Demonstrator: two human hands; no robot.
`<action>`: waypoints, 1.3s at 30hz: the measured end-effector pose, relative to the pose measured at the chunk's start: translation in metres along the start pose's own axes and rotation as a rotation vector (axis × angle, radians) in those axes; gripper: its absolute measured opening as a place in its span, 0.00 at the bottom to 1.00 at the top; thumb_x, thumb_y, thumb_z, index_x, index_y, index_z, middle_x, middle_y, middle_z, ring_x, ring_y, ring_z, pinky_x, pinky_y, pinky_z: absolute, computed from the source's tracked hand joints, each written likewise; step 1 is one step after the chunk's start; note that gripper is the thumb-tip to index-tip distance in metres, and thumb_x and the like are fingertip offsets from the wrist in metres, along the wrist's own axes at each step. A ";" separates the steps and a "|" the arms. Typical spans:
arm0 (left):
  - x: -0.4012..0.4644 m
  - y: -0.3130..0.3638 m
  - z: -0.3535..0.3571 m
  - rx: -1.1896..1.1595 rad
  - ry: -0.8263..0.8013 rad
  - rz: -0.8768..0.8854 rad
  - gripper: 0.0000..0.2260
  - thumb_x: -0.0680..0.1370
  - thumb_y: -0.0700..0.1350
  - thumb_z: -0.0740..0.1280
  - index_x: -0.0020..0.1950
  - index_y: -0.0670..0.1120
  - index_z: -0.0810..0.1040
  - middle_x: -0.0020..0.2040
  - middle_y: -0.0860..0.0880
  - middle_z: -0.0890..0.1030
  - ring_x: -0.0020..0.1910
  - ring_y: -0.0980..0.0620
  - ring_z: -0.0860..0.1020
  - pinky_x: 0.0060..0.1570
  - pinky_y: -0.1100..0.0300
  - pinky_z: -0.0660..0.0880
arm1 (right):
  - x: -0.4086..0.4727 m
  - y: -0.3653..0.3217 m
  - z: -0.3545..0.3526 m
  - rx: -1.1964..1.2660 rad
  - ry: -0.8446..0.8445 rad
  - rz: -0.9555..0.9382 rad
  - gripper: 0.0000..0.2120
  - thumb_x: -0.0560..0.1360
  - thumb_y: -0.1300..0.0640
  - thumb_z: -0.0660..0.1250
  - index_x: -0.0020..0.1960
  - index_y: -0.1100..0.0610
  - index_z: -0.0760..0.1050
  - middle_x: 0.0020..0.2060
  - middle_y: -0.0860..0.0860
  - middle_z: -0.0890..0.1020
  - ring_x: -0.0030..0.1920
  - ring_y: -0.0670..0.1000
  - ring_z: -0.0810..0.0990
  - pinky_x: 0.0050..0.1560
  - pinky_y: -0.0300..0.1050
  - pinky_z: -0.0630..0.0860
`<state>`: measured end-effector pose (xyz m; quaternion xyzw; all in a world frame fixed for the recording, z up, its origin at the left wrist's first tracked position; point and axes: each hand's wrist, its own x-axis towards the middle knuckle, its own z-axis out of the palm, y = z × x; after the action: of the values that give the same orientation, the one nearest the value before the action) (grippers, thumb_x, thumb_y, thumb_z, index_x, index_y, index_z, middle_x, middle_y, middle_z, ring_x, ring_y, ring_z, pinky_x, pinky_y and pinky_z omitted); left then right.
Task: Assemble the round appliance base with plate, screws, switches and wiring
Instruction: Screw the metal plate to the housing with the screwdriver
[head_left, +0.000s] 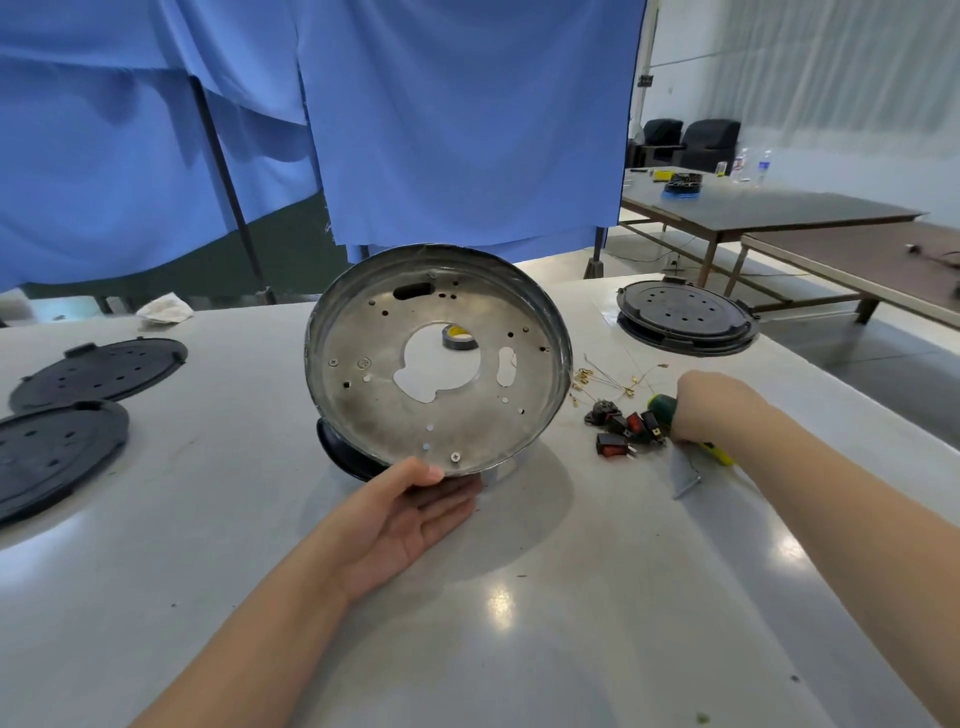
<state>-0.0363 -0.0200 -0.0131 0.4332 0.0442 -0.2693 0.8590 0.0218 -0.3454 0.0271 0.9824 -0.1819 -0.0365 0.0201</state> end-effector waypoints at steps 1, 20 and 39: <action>0.000 0.000 -0.001 0.000 -0.005 0.000 0.28 0.60 0.38 0.73 0.59 0.34 0.77 0.61 0.34 0.79 0.60 0.41 0.80 0.58 0.49 0.77 | -0.001 0.001 0.000 0.015 0.003 0.003 0.05 0.73 0.59 0.64 0.45 0.58 0.69 0.35 0.52 0.71 0.42 0.56 0.74 0.41 0.44 0.71; -0.006 0.004 0.007 -0.024 0.025 0.015 0.23 0.61 0.36 0.72 0.56 0.36 0.79 0.59 0.35 0.81 0.57 0.41 0.81 0.53 0.52 0.81 | -0.075 -0.044 -0.097 0.982 0.737 -0.466 0.20 0.75 0.54 0.69 0.65 0.56 0.71 0.52 0.48 0.77 0.50 0.50 0.77 0.50 0.43 0.75; -0.010 0.007 0.016 -0.074 0.072 -0.061 0.28 0.65 0.38 0.67 0.63 0.28 0.74 0.60 0.33 0.79 0.61 0.40 0.79 0.54 0.54 0.80 | -0.097 -0.113 -0.097 1.545 0.284 -0.974 0.22 0.79 0.69 0.58 0.70 0.55 0.59 0.54 0.62 0.77 0.48 0.51 0.83 0.48 0.41 0.80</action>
<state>-0.0442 -0.0249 0.0047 0.4089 0.0982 -0.2779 0.8637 -0.0207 -0.2025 0.1244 0.6863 0.2817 0.2114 -0.6363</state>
